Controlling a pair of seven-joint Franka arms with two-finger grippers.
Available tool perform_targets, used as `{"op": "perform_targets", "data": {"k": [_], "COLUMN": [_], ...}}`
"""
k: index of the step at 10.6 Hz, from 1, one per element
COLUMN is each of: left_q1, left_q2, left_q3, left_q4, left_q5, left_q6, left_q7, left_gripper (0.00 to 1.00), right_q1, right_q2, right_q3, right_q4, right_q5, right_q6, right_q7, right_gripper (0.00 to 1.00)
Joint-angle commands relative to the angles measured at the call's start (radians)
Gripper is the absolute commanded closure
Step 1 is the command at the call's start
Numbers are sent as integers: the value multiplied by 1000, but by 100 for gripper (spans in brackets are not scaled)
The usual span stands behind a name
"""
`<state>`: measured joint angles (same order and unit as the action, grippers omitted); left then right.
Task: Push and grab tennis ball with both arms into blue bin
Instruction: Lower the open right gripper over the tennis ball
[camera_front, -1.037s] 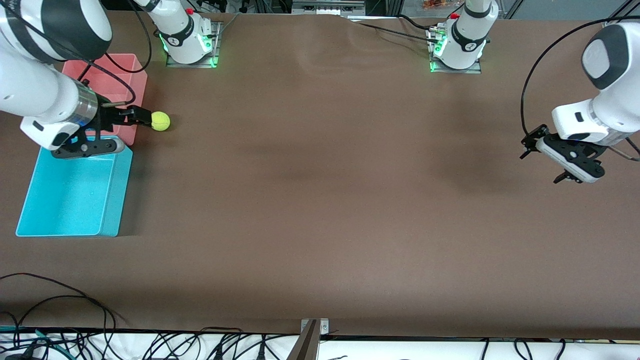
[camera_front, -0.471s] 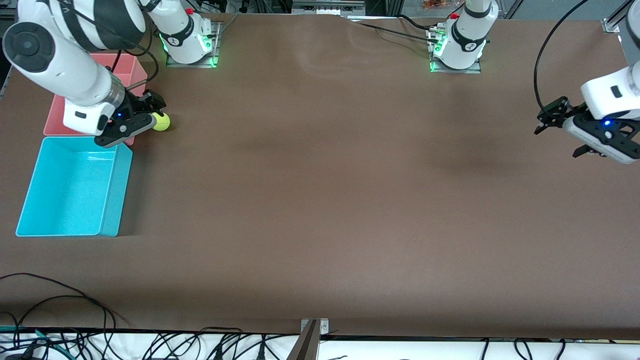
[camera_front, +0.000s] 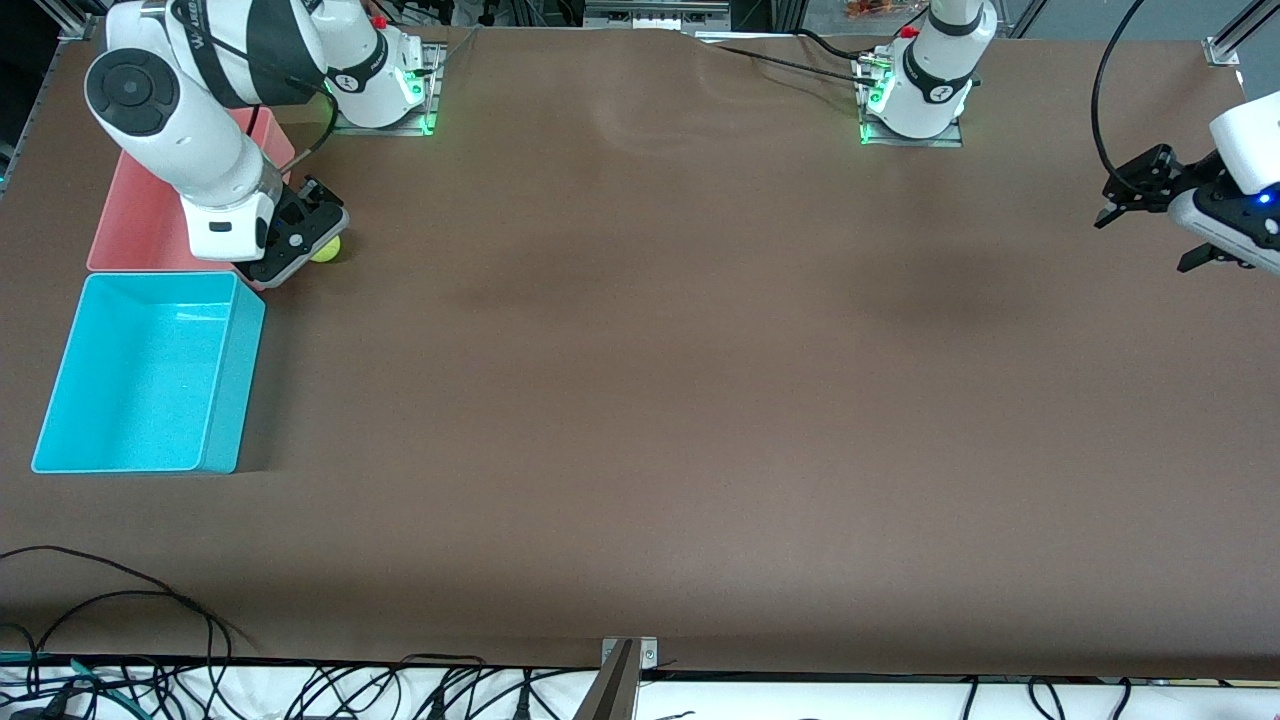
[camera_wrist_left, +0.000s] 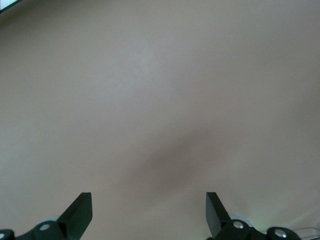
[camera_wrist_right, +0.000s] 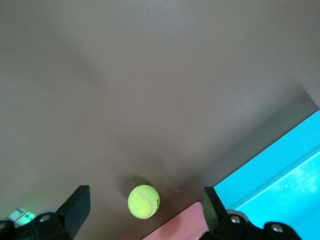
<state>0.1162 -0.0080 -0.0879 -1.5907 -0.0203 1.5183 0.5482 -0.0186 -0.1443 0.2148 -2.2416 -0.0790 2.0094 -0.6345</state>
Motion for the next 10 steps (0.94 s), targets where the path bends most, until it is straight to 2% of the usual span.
{"op": "perform_targets", "data": {"k": [1, 4, 10], "left_q1": [-33, -35, -35], "left_q2": [0, 0, 2], "left_q3": [-10, -12, -12], "left_q4": [49, 52, 54], "left_q5": [52, 52, 45], "left_q6": [-61, -64, -64], "left_q7": [-92, -126, -126], "left_gripper": [0, 0, 0], "right_q1": [-4, -4, -3], "right_q2": [-81, -104, -92], "right_q3": [-35, -119, -118], "right_q4": [-166, -272, -414], "right_q5": [-16, -4, -1], "right_q6": [142, 210, 419], "right_q7": [-114, -299, -643], "right_gripper": [0, 0, 0]}}
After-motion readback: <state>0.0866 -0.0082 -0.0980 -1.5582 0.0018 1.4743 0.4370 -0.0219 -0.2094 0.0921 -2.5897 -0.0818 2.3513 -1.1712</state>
